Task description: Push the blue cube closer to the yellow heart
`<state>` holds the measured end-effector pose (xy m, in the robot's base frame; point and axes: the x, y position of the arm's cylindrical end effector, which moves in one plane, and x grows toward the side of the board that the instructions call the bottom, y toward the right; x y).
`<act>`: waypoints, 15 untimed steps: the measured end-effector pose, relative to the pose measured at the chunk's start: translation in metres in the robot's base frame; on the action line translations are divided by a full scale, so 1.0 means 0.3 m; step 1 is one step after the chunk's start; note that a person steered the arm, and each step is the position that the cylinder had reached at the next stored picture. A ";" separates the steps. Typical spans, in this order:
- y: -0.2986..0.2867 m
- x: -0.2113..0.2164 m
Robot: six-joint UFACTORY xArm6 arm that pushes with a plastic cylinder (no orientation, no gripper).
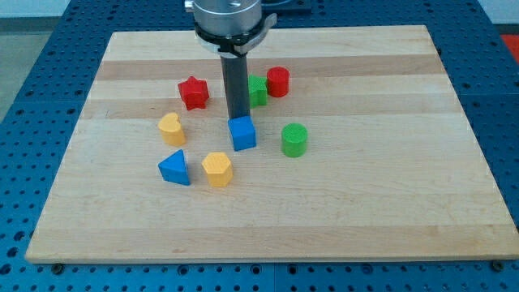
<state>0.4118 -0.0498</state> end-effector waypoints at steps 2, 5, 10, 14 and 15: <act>0.196 0.000; 0.127 0.110; -0.183 0.105; -0.270 0.195; -0.290 0.196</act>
<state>0.4706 -0.1367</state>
